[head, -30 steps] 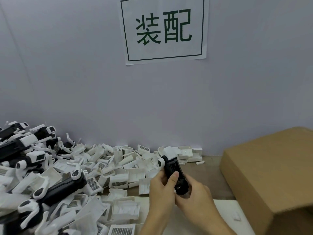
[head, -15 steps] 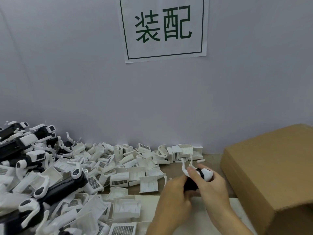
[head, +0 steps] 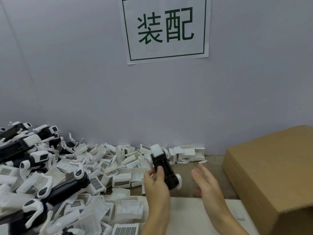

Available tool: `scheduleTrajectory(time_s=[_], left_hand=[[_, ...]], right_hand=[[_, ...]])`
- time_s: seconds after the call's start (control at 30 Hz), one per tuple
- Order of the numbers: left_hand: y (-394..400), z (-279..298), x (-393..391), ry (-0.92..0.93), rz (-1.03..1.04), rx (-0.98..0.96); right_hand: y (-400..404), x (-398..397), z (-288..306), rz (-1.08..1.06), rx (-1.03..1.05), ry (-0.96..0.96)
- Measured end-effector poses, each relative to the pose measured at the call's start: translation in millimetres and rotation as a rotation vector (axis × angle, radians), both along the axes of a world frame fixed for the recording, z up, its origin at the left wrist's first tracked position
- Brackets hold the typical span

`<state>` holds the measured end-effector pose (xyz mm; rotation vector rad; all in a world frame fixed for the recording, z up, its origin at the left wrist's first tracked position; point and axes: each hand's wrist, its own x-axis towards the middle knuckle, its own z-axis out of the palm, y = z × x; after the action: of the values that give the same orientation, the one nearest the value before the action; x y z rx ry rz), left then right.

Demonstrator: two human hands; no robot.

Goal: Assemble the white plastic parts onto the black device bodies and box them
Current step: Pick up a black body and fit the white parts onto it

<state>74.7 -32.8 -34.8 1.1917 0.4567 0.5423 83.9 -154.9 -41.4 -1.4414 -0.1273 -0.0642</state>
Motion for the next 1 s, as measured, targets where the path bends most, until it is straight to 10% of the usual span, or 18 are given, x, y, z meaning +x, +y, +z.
scheduleTrajectory(time_s=[0.2,0.7,1.0], left_hand=[[8.1,6.9,-2.4,-0.032,-0.174,-0.635],[2.1,7.8,-12.3,-0.046,-0.317,-0.358],[-7.2,5.0,-9.9,-0.072,-0.314,-0.033]], right_hand=[[1.0,6.8,-4.7,-0.032,-0.027,0.045],[5.5,-9.6,6.0,0.458,-0.075,0.088],[11.8,-2.8,-4.8,0.328,-0.028,0.148]])
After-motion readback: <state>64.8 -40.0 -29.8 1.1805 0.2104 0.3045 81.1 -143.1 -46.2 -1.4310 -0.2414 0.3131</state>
